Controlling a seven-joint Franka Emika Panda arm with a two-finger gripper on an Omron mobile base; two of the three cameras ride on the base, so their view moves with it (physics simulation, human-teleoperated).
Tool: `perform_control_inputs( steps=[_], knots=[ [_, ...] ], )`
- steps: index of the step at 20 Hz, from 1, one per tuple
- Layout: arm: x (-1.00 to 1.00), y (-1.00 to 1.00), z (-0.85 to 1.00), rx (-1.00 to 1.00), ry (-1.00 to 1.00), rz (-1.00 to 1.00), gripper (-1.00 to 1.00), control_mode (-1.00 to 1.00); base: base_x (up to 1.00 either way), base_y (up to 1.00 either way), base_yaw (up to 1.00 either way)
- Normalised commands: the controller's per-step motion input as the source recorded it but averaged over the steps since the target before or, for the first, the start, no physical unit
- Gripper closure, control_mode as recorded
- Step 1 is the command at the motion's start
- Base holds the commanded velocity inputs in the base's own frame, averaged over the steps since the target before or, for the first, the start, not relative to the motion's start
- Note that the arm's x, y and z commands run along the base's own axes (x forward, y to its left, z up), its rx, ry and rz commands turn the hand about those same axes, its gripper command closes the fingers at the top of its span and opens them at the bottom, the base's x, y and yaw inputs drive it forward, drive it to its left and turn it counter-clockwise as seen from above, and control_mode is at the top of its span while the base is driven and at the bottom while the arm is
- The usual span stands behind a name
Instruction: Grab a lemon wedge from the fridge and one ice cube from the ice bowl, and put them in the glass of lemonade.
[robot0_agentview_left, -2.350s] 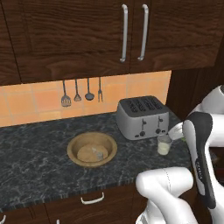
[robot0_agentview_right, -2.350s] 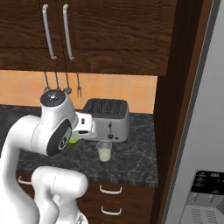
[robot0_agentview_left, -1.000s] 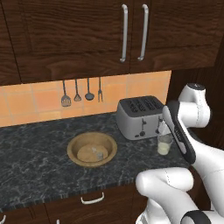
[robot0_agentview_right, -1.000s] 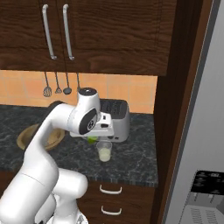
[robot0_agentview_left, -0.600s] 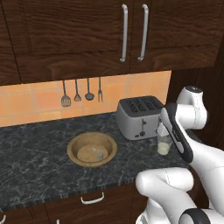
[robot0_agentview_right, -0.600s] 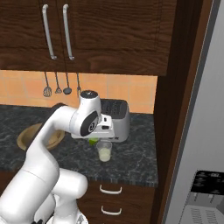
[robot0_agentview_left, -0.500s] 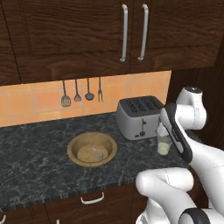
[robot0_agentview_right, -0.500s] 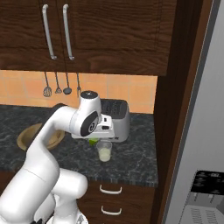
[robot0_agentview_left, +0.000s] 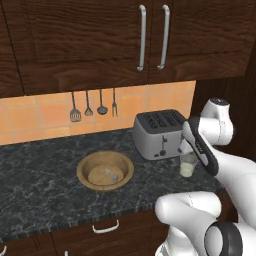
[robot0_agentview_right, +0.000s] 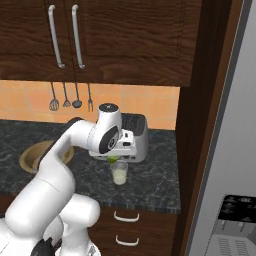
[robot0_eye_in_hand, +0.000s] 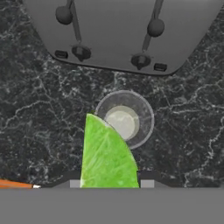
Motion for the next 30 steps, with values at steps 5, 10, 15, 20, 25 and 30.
perform_control_inputs(
  steps=[5,10,15,20,25,30],
  knots=[
    [0.29,-0.01,-0.04,0.00,0.03,0.01,1.00,-1.00,0.00,0.00,0.00],
    [0.19,-0.01,-0.01,0.01,0.03,0.06,1.00,-1.00,0.00,0.00,0.00],
    [0.19,-0.16,-0.05,0.03,0.00,0.02,1.00,-1.00,0.00,0.00,0.00],
    [0.08,-0.14,0.00,0.02,0.00,0.00,1.00,-1.00,0.00,0.00,0.00],
    [0.13,0.00,-0.04,0.00,0.00,0.00,1.00,-1.00,0.00,0.00,0.00],
    [0.10,0.00,-0.27,0.01,0.00,0.00,1.00,-1.00,0.00,0.00,0.00]
  ],
)
